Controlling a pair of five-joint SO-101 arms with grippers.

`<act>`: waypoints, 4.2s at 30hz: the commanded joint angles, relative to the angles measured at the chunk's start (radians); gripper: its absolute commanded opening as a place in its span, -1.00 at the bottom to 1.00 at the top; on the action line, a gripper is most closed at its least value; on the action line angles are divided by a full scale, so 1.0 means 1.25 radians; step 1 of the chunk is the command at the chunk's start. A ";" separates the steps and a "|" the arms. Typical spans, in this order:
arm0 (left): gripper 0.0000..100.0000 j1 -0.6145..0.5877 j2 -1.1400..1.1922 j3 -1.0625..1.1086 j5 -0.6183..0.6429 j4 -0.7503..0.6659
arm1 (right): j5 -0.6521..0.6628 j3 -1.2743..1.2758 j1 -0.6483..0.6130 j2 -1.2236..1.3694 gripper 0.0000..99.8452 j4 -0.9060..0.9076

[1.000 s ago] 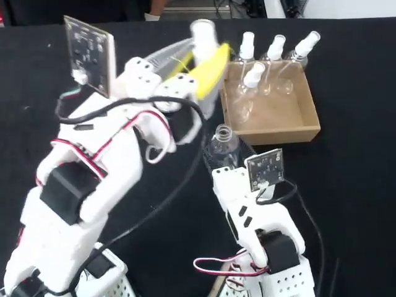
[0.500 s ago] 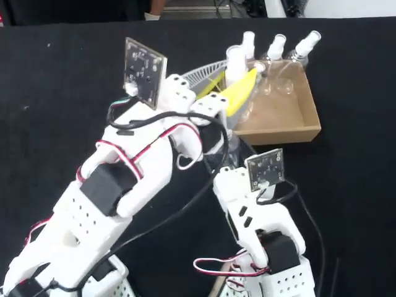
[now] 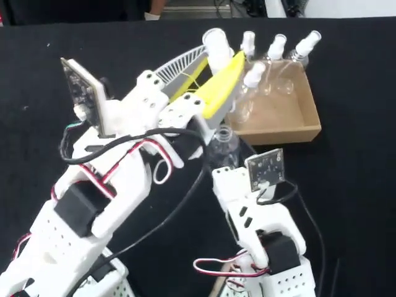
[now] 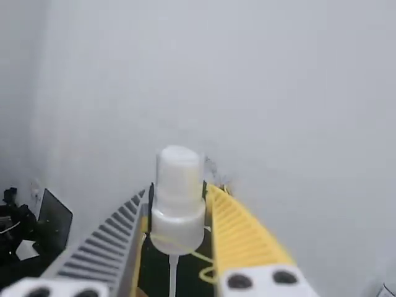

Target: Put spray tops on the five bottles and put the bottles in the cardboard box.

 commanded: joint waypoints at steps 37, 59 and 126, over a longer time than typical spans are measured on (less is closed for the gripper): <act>-0.45 -0.058 -0.026 0.304 0.115 0.059 | -0.002 -0.009 -0.007 -0.078 -0.98 -0.027; -0.44 -0.629 -0.297 0.633 0.125 0.169 | 0.002 -0.096 0.306 -0.078 -0.97 -0.020; -0.44 -0.697 -0.295 1.062 0.066 -0.280 | 0.029 -0.531 1.022 1.901 -0.97 -1.669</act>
